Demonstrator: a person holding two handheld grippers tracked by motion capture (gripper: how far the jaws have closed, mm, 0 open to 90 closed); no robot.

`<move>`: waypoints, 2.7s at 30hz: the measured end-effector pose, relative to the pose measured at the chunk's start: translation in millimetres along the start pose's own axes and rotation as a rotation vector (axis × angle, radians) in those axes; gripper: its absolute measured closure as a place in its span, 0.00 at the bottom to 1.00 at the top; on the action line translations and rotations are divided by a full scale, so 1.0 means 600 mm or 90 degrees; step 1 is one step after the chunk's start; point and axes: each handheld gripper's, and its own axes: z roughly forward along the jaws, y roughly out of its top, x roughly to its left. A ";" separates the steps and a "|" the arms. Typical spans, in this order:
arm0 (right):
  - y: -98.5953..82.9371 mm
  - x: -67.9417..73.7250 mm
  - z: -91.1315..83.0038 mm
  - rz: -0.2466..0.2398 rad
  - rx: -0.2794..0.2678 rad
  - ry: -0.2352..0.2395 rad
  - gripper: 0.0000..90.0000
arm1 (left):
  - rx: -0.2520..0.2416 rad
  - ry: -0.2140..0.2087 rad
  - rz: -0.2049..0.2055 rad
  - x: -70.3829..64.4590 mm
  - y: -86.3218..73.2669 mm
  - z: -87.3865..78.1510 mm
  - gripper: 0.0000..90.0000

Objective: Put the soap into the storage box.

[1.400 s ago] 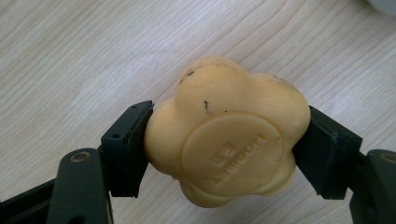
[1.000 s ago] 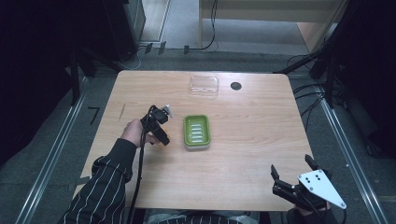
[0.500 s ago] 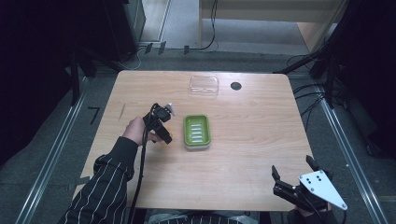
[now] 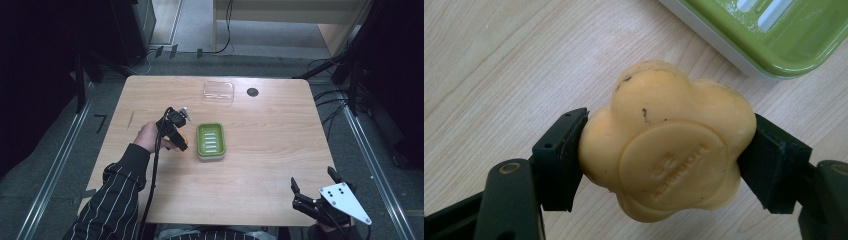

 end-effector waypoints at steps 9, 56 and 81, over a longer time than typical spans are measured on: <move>0.001 0.001 0.001 -0.001 0.001 0.003 0.04 | -0.001 0.001 0.010 -0.004 0.009 -0.001 0.31; 0.001 0.002 0.001 -0.003 0.001 0.002 0.04 | -0.020 -0.007 0.090 -0.043 0.078 -0.010 0.31; 0.000 0.001 -0.001 -0.002 0.002 -0.001 0.04 | -0.021 -0.016 0.121 -0.061 0.114 0.002 0.31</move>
